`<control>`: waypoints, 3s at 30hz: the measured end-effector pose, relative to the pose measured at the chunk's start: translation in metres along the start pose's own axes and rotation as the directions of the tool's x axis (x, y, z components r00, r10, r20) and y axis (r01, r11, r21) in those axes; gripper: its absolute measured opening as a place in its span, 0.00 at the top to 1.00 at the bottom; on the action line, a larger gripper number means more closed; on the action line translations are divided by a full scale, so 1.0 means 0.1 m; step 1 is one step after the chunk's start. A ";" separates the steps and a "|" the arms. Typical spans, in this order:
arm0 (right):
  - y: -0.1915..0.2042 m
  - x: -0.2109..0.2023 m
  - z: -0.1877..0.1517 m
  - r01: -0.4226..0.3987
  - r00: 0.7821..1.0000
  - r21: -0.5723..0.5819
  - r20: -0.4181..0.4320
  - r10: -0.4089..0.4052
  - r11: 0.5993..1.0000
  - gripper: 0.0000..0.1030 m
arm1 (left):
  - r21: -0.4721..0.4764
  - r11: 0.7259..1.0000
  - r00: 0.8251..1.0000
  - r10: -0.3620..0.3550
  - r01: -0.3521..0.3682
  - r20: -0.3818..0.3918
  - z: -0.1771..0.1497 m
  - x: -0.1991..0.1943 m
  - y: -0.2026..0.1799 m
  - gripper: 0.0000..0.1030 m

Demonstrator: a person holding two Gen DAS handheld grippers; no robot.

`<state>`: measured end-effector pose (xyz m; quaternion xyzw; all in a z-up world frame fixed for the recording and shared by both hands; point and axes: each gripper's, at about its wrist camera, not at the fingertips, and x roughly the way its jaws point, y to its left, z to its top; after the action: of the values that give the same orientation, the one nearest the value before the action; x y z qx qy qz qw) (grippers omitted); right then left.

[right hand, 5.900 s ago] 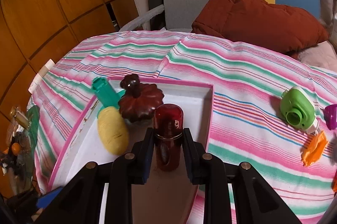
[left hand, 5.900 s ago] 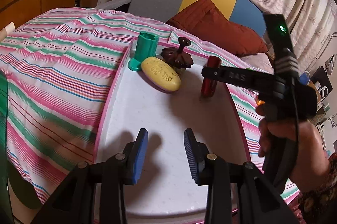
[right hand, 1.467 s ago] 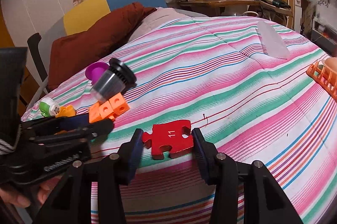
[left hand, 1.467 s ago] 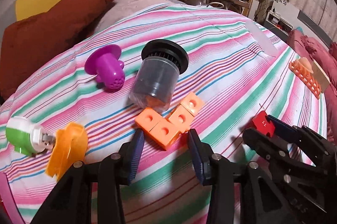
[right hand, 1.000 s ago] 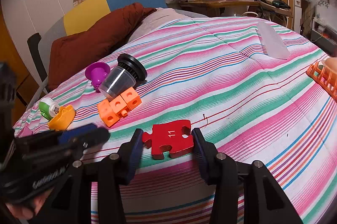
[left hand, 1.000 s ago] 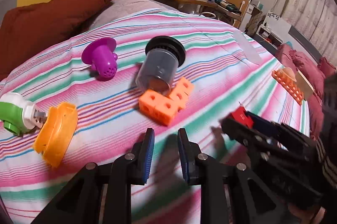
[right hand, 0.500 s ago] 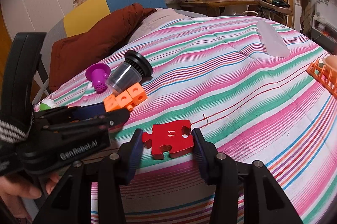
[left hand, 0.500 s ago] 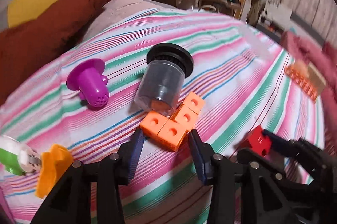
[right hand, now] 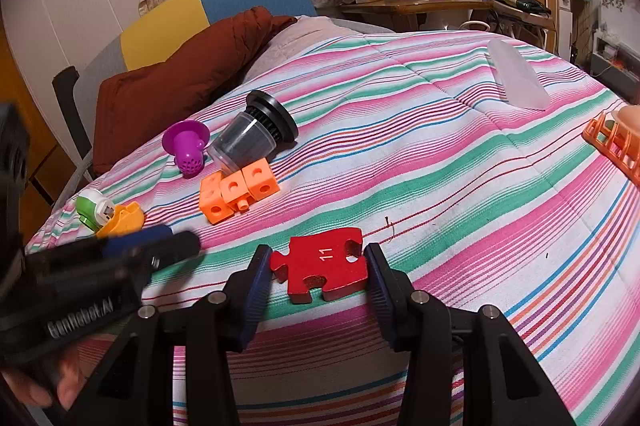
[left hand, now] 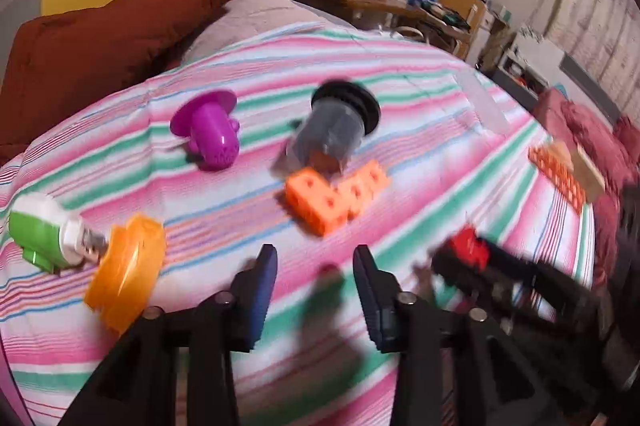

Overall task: Organize rigid objects
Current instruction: 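Grasp the orange linked cubes with left tool while right tool holds puzzle piece, then lift and carry the orange cubes toward the tray with the left tool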

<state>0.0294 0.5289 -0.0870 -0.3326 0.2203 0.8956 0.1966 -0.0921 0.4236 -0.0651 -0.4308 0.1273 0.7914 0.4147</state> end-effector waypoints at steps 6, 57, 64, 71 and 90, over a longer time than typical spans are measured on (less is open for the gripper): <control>-0.01 0.00 0.00 -0.002 1.000 0.011 0.005 0.002 1.000 0.54 | -0.097 0.995 1.000 0.003 -0.004 -0.018 0.37 0.21 -0.12 0.59; -0.02 -0.02 -0.02 0.001 1.000 0.011 0.004 -0.001 1.000 0.54 | -0.069 0.996 0.999 -0.051 0.052 0.012 -0.67 -0.57 0.08 0.86; -0.02 -0.02 -0.03 0.002 1.000 0.010 0.003 -0.002 1.000 0.54 | 0.015 1.000 1.000 -0.011 0.011 -0.003 -0.83 -0.68 -0.04 0.64; -0.03 -0.02 -0.03 0.000 1.000 0.012 0.003 0.000 1.000 0.54 | 0.106 0.994 1.000 0.020 -0.019 -0.011 -0.94 -0.64 -0.15 0.58; 0.02 0.01 0.00 0.029 1.000 -0.015 -0.001 -0.029 0.999 0.54 | 0.008 0.999 0.998 -0.032 0.032 0.061 -1.08 -1.02 -0.05 0.80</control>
<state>0.0282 0.5274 -0.0870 -0.3378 0.2087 0.8942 0.2068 0.0031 0.3108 -0.0487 -0.4070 0.1107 0.7969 0.4324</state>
